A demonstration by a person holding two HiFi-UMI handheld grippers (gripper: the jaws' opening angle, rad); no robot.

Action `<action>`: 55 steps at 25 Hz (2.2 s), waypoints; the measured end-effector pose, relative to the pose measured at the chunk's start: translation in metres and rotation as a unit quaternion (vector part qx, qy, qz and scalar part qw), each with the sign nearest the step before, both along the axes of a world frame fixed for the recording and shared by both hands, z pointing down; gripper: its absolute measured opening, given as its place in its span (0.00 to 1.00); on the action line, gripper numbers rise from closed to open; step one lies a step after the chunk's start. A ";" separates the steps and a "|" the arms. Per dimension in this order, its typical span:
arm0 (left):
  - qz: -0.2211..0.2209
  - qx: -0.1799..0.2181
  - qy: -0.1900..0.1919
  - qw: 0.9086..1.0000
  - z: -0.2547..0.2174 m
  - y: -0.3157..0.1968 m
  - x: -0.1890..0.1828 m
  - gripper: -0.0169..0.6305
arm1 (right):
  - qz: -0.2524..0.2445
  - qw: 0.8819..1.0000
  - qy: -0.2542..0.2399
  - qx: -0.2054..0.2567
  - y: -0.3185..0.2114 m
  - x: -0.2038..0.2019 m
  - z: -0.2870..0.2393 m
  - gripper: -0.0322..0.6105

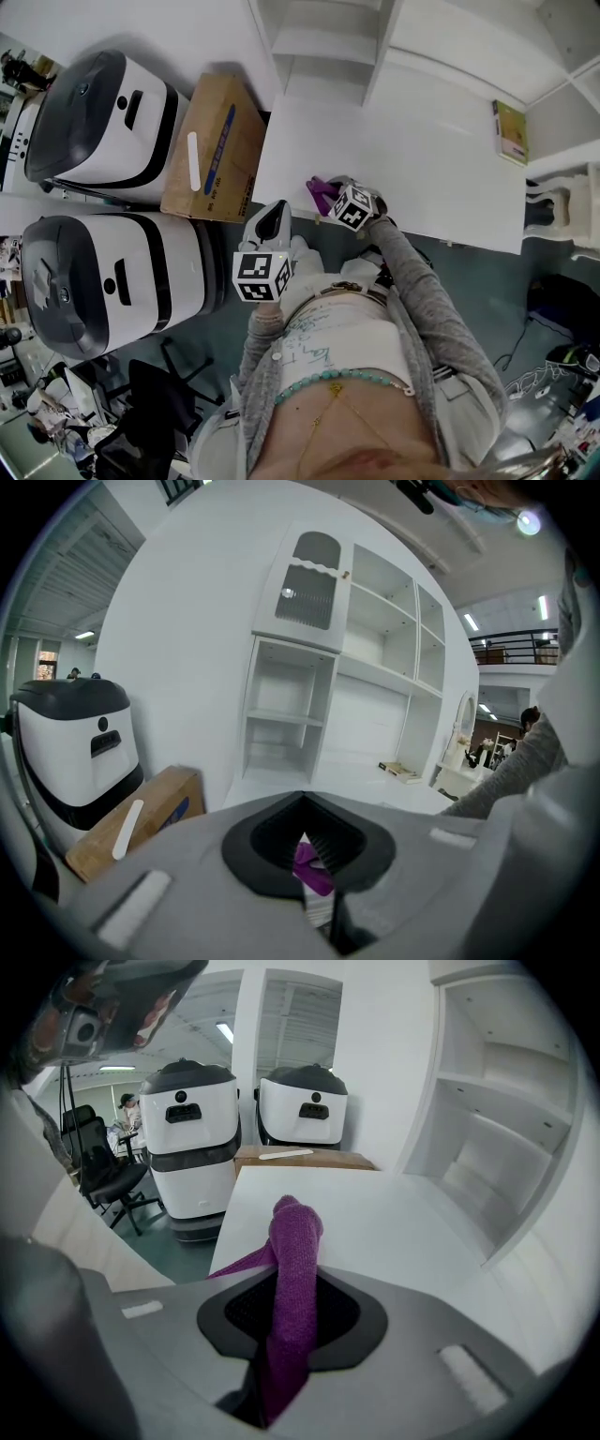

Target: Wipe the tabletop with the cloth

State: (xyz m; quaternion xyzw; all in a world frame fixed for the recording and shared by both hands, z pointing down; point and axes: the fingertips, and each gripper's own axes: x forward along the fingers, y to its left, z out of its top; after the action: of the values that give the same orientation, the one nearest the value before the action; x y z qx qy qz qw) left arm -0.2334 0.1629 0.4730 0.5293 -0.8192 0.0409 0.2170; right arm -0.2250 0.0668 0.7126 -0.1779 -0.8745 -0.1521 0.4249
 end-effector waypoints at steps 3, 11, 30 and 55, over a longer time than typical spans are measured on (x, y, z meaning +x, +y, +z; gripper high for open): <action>0.011 -0.002 0.000 1.000 0.001 -0.011 0.011 0.03 | 0.008 1.000 0.002 -0.005 -0.009 0.010 0.000 0.19; 0.045 -0.005 -0.002 0.999 0.000 -0.043 0.041 0.03 | 0.034 0.999 0.004 -0.010 -0.036 0.042 0.001 0.19; 0.080 -0.002 -0.007 0.997 -0.004 -0.087 0.099 0.03 | 0.094 0.995 0.009 -0.012 -0.094 0.111 0.002 0.19; 0.155 0.009 0.008 0.988 0.000 -0.125 0.132 0.03 | 0.166 0.983 0.078 -0.010 -0.129 0.157 0.003 0.19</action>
State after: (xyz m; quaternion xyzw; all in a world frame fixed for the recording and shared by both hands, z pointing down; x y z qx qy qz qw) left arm -0.1014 0.0379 0.4731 0.6525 -0.7254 0.0623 0.2100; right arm -0.0685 -0.0617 0.7158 -0.0455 -0.8575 -0.0566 0.5093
